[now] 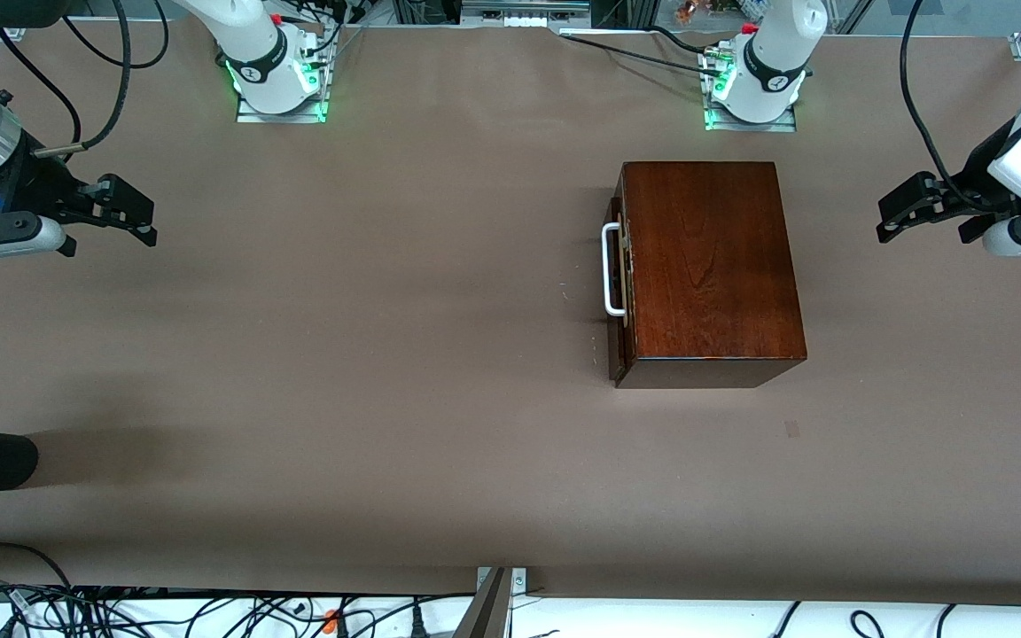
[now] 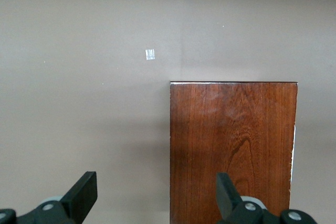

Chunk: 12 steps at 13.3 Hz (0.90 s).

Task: Open drawer, take yellow block, close drawer
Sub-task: 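Reach the left gripper to the white drawer handle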

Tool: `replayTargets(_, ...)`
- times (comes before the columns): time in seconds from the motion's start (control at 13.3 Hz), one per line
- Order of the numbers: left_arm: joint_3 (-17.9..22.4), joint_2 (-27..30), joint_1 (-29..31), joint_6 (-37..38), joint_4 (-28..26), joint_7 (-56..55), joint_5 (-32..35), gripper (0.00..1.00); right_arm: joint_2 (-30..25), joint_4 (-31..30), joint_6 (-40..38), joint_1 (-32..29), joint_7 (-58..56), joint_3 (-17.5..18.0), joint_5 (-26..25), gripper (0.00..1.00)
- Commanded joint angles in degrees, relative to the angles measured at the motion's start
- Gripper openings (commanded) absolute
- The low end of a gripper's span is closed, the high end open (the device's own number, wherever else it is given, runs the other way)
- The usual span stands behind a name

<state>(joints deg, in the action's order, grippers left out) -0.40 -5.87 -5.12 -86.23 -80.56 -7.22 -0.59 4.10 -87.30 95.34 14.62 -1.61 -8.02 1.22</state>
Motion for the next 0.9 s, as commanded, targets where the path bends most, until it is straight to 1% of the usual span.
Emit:
replayTargets(0.0,0.0,0.9,0.0,1.4,-0.3,0.8,-0.9,1.00,-0.1,0.0,-0.1,0.2,0.3,0.1,-1.0,1.00)
replayTargets(0.53,-0.1,0.7,-0.5,1.2,-0.3,0.5,-1.0,1.00,-0.2,0.0,-0.1,0.2,0.3,0.1,-0.9,1.00)
replayTargets(0.6,-1.1,0.8,-0.6,1.2,-0.3,0.2,-1.0,1.00,-0.2,0.0,-0.1,0.2,0.3,0.1,-1.0,1.00)
replayTargets(0.68,-3.1,0.8,-0.5,1.2,-0.3,-1.0,-0.9,1.00,-0.2,-0.1,0.0,0.2,0.3,0.1,-1.0,1.00)
replayTargets(0.83,-6.1,0.5,-0.6,1.1,-0.3,-6.6,-0.7,1.00,-0.1,-0.1,0.0,0.2,0.2,0.1,-0.9,1.00)
